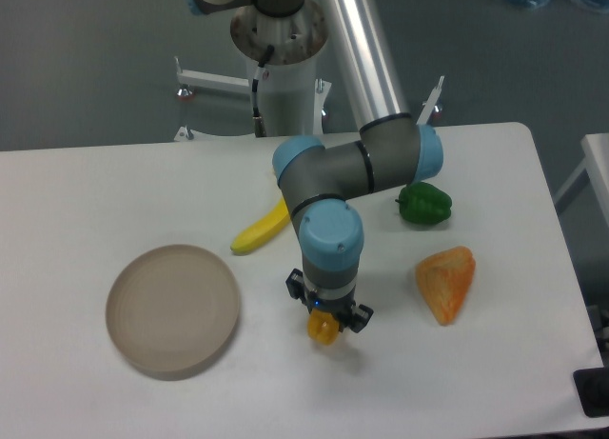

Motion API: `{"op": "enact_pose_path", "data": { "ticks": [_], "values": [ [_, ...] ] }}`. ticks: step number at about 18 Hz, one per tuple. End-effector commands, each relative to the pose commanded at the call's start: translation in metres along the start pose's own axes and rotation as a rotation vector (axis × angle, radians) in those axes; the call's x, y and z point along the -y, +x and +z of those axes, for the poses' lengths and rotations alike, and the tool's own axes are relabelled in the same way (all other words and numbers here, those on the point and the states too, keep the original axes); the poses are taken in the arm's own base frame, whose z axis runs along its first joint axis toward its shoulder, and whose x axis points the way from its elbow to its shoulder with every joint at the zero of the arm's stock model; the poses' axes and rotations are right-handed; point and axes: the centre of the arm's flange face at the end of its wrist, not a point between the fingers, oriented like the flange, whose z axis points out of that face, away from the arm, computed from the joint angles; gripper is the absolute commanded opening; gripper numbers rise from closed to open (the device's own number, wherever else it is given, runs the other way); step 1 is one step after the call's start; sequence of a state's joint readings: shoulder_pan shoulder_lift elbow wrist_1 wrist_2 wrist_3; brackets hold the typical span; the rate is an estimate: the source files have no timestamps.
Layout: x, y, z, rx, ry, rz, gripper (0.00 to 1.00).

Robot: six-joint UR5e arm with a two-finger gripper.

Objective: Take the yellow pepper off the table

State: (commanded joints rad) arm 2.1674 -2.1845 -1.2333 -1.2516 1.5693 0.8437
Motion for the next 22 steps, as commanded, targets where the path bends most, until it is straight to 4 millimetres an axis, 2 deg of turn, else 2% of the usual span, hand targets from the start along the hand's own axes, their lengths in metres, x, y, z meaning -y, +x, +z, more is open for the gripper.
{"op": "enact_pose_path", "data": {
  "ticks": [3,8,10,12,22],
  "values": [
    [-0.021,-0.013,-0.025,0.005,0.002,-0.008,0.13],
    [-0.06,-0.027,-0.068,-0.002,-0.013,0.185,0.15],
    [-0.068,-0.029,-0.076,-0.004,-0.014,0.233,0.15],
    [-0.074,-0.035,-0.081,0.0,-0.006,0.253,0.15],
    [-0.082,-0.028,-0.079,-0.008,-0.02,0.308,0.15]
  ]
}}
